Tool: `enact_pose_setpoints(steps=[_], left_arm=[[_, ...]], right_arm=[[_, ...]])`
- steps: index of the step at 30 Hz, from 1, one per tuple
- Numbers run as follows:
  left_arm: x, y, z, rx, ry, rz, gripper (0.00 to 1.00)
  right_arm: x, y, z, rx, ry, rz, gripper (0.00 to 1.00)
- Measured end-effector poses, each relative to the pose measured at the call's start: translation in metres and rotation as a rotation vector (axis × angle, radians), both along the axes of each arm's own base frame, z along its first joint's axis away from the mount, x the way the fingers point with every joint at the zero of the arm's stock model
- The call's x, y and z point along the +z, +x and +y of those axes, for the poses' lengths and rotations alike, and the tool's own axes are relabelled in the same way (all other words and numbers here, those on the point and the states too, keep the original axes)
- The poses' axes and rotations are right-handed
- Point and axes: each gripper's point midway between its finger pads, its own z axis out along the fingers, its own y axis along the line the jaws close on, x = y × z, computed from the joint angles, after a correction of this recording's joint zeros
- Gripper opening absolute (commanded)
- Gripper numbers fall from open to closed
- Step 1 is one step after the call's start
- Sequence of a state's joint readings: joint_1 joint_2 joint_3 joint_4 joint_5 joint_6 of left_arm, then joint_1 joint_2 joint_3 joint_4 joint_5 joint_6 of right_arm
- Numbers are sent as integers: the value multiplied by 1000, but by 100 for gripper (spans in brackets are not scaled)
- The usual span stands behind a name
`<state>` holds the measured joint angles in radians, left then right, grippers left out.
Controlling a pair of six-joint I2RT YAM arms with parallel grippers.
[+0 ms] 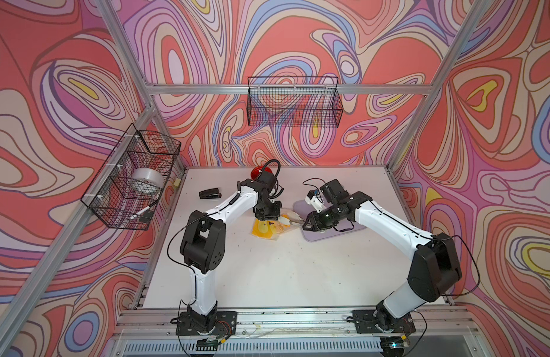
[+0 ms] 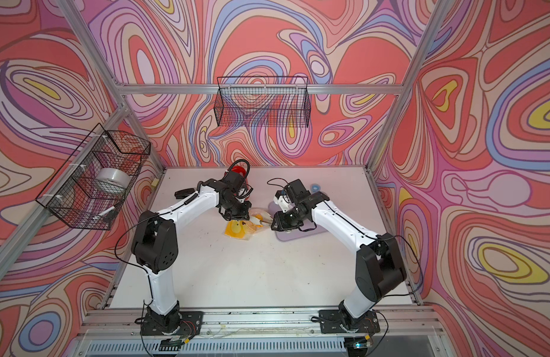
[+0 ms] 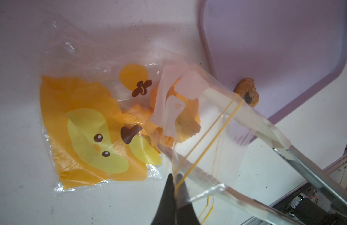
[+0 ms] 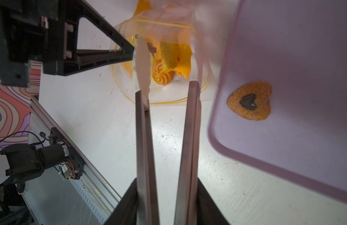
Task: Put the cookies into a resealable bag to prevent moisture
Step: Place the cookie in the ziploc bag.
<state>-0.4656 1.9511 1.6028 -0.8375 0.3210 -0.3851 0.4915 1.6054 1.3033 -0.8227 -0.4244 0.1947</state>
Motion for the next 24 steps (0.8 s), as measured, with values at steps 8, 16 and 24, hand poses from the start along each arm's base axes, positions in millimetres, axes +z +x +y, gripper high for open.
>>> enact_pose_setpoints(steps=[8,16,24], left_arm=[[-1,1,1,3,8,-3,0],[-1,1,2,3,10,-4,0],[-2,2,4,8,23,-9,0]], right_arm=[[51,-25,-14,47,38,-109,43],[85,-26,-65,-71,38,-217,42],[19,-23,-96,-153,-162,-101,43]])
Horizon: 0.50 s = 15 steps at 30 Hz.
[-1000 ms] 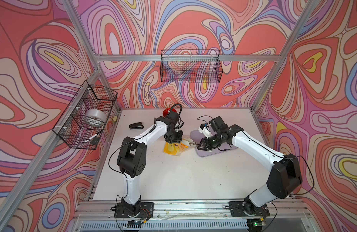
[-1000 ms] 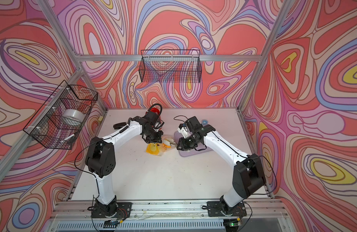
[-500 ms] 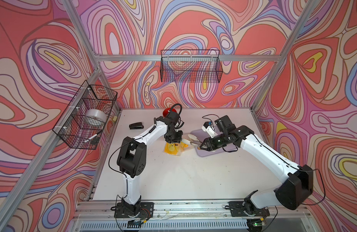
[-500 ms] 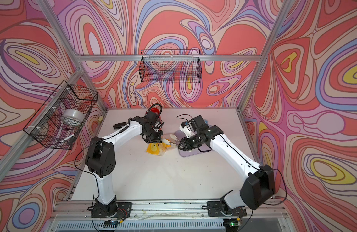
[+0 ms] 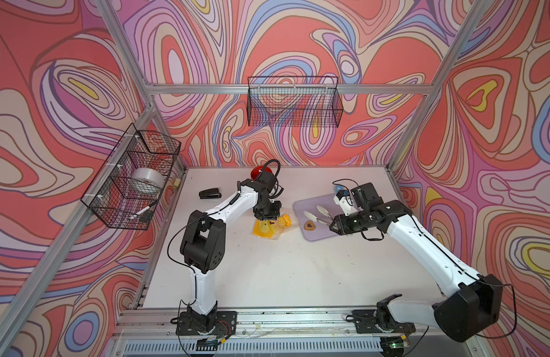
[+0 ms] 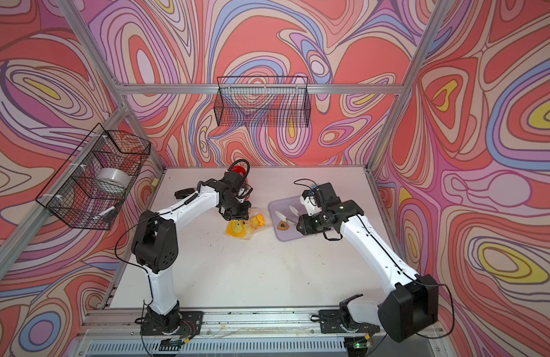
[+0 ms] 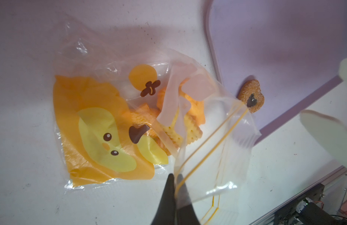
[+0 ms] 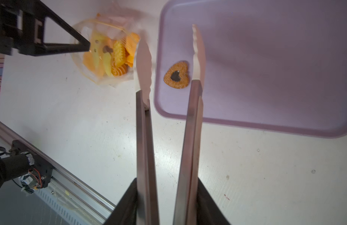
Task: Put the cookies into a resealable bag to prevent moisture
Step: Place the cookie in the ziploc bag, then pick up the cookie from the tray.
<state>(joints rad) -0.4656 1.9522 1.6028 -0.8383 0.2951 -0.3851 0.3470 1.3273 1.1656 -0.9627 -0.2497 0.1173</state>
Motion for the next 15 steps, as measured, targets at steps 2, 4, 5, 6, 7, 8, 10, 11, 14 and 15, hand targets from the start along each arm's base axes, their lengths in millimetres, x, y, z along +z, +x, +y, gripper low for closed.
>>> enact_pose_setpoints(steps=[2,4,5,6,7,8,10,11,14,15], left_arm=[[0,0,1,2,5,-2,0],[0,1,1,2,7,-3,0],[0,1,1,2,7,-3,0],[0,1,1,2,7,-3,0],[0,1,1,2,7,-3,0],[0,1,1,2,7,-3,0],[0,0,1,2,7,-3,0],[0,0,1,2,7,-2,0],[0,0,1,2,7,-2,0],[0,0,1,2,7,-2,0]], right_arm=[[-13,-2,0,5,-32,29,44],[-22,-4,1,9,-53,52,44],[-25,-5,2,13,-60,59,43],[-27,-5,3,15,-65,62,44],[-28,-5,4,19,-68,61,43],[-29,-4,6,24,-71,60,43],[-31,-4,8,29,-80,63,43],[-34,-4,8,31,-88,68,43],[-44,-3,5,27,-128,90,43],[-47,-3,3,26,-144,95,43]])
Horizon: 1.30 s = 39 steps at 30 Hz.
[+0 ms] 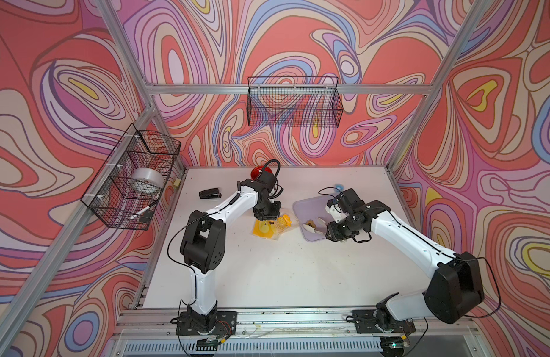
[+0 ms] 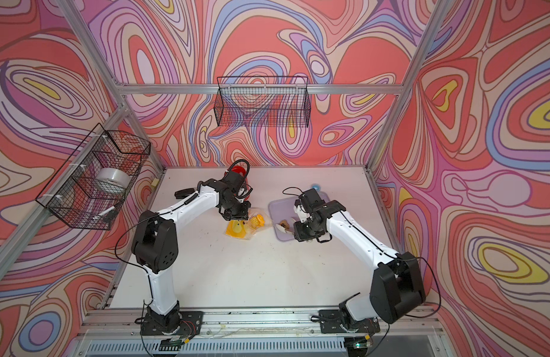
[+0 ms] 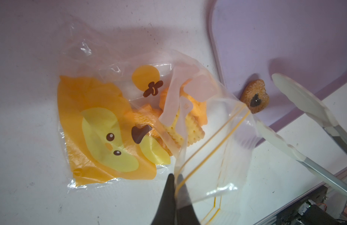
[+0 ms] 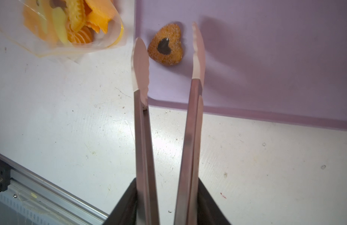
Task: Put the cookies into a resealable bag to prevent moisture
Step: Pick up the cookie from the tray.
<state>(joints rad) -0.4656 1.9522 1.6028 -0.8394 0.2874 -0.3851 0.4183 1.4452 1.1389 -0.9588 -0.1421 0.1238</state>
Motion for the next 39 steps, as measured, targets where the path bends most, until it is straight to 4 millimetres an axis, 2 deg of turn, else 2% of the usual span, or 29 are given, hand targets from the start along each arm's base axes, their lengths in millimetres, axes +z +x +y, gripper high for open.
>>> enact_pose_setpoints(steps=[6,15,25,28,33,39], left_arm=[[0,0,0,0,0,0,0],[0,0,0,0,0,1,0],[0,0,-1,-1,-3,2,0],[0,0,-1,-1,-4,2,0],[0,-1,-1,-2,-7,3,0],[0,-1,-2,-3,-10,4,0]], right_arm=[[-2,-1,-14,-20,-78,0,43],[1,-5,-7,-39,-33,30,44],[-7,-8,-3,-49,-22,76,31],[-1,-7,-6,-55,-27,49,28],[23,-2,-12,-70,-27,-39,27],[43,-4,-9,-39,12,-93,27]])
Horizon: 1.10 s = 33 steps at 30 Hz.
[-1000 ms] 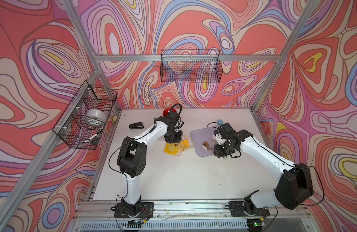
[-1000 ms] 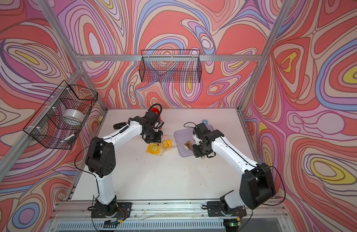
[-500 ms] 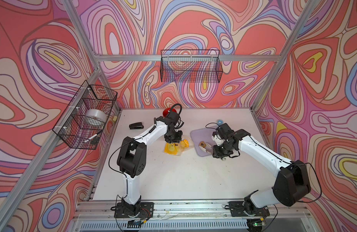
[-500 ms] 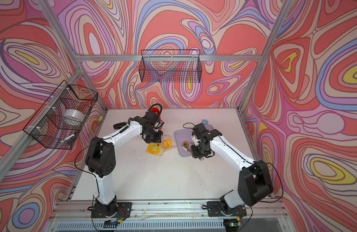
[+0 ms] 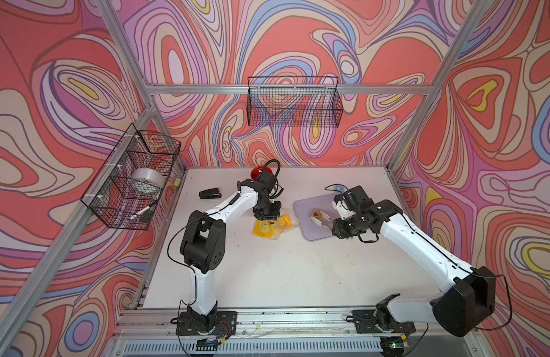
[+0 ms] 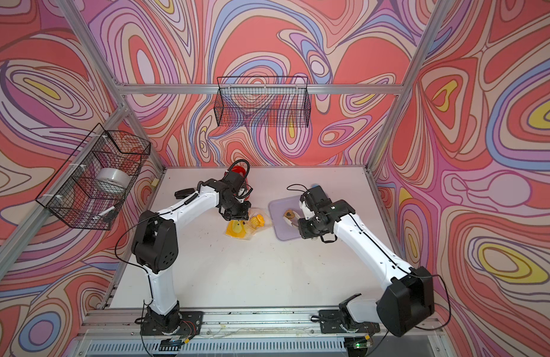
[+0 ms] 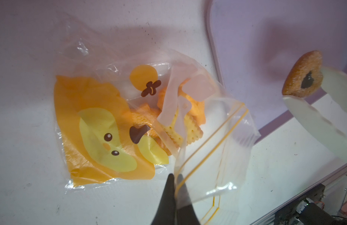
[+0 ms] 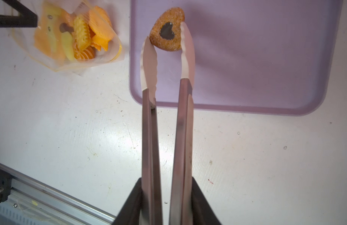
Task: Put the cookies into a resealable bag to prevent moisture
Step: Pick up the cookie from the tray, then place the cookie in the ziploc bag.
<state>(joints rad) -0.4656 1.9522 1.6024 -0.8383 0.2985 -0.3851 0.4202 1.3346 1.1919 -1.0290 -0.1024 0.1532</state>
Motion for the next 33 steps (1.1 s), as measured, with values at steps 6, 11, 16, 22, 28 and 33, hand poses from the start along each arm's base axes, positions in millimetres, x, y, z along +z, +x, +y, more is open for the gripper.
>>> enact_pose_setpoints(steps=[6,11,16,22,28,33], left_arm=[[0,0,-1,-2,-5,2,0],[1,-1,-2,-3,-11,6,0],[1,-1,-2,-4,-13,6,0],[1,-2,-3,-5,-13,7,0],[1,-2,-3,-5,-13,6,0],[0,-2,-3,-5,-12,8,0]], right_arm=[[15,-11,24,105,115,16,28],[20,-20,43,171,201,38,28],[24,-15,59,192,277,31,28],[4,0,75,182,316,85,29],[-12,11,79,138,316,111,38],[-8,20,84,117,340,81,45]])
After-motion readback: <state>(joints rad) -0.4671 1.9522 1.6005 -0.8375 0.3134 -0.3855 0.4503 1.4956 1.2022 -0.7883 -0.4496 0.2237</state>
